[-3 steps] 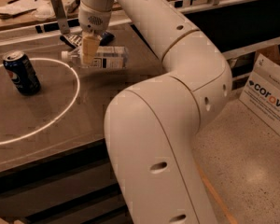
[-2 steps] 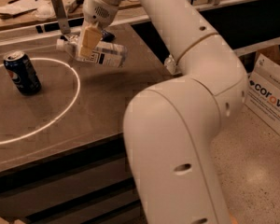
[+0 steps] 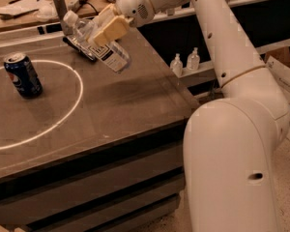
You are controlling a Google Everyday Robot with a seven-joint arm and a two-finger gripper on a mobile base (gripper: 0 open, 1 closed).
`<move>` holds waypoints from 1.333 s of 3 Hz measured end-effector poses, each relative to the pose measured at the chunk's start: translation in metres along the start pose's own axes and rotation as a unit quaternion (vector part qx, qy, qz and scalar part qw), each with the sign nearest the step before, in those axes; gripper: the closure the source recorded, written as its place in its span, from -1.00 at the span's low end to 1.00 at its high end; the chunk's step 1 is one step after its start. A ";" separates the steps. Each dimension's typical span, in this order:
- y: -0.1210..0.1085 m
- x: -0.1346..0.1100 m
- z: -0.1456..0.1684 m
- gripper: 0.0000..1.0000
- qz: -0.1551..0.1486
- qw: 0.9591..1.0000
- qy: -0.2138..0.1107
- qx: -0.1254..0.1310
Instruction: Place blue plastic bottle upright
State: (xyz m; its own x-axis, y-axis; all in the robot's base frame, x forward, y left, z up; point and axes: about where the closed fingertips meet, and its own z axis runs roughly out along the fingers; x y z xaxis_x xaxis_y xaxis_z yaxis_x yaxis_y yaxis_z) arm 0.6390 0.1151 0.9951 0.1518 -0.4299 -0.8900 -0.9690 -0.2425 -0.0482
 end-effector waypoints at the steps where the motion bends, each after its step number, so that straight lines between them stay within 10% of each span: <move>1: 0.014 -0.009 -0.015 1.00 -0.026 0.994 -0.103 -0.021; 4: 0.020 0.035 -0.019 1.00 -0.021 0.978 -0.205 -0.030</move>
Offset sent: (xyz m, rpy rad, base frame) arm -0.0259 -0.0485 -0.0103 0.3960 0.0743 0.1310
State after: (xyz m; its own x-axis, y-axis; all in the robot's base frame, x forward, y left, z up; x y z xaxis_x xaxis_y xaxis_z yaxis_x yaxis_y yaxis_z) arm 0.6289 0.0785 0.9717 0.0877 -0.0373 -0.9955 -0.9486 -0.3080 -0.0720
